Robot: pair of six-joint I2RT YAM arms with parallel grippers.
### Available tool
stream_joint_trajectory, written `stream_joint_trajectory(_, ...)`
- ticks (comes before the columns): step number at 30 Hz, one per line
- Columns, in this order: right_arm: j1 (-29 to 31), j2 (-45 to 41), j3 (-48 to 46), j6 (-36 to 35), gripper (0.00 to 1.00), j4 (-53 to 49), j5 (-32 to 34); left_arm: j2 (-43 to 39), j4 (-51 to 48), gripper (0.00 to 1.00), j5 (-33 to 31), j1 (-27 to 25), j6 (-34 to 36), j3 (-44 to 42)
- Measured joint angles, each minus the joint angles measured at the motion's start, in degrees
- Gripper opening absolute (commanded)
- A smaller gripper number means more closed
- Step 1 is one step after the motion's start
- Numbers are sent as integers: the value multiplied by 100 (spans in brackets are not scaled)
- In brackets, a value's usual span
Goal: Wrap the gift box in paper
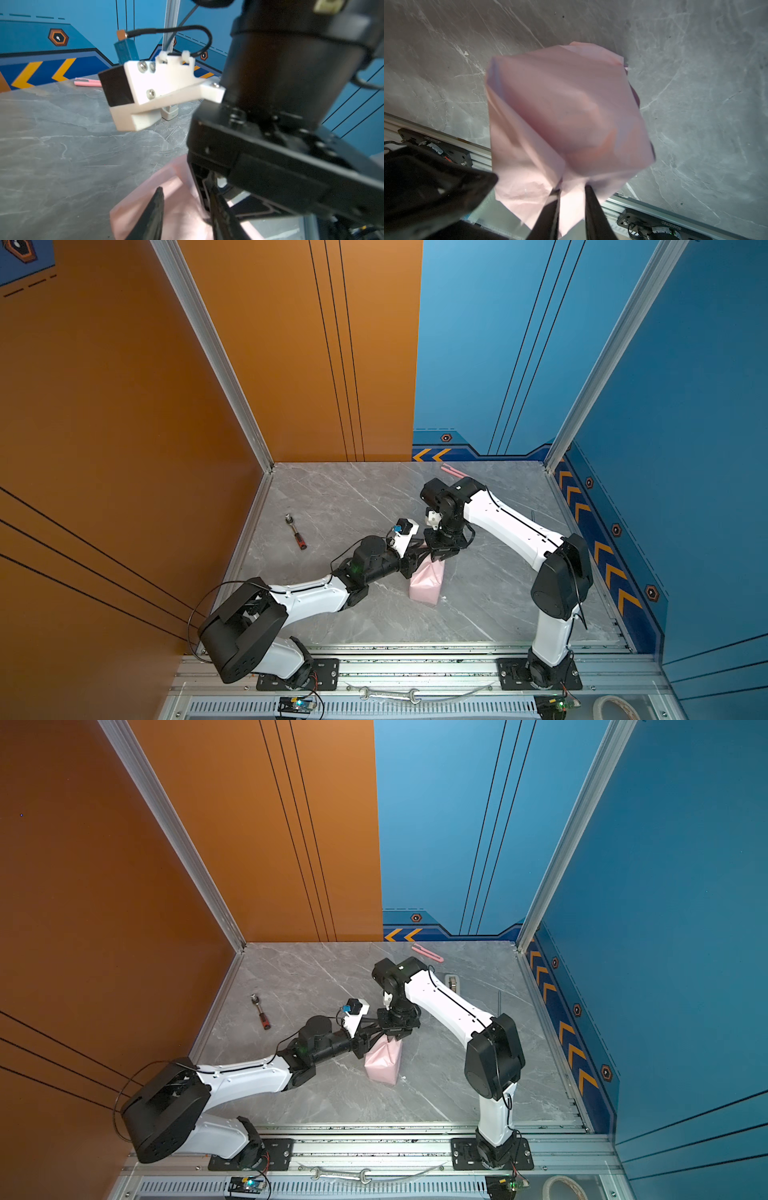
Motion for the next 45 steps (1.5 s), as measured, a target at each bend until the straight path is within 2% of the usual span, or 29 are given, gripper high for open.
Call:
stream_joint_trajectory(6,-11,0,-2,76,24,11,2,-59,-52,0,155,-35,-238,-2)
stream_joint_trajectory(14,-2,-28,-39,72,25,20,9,-120,-1088,0,-782,173,-304,0)
stream_joint_trajectory(24,0,-72,-87,72,32,83,-35,-133,-1580,0,-1073,192,-352,122)
stream_joint_trajectory(28,0,-105,-105,72,34,105,-61,-133,-1659,13,-1069,192,-330,179)
stream_joint_trajectory(32,-9,-140,-162,70,29,170,-98,-131,-1718,24,-1038,192,-286,280)
stream_joint_trajectory(36,-48,-192,-256,63,24,256,-153,-133,-1711,39,-920,190,-247,337)
stream_joint_trajectory(45,-94,-251,-356,52,19,319,-168,-525,-1714,39,-807,164,-245,337)
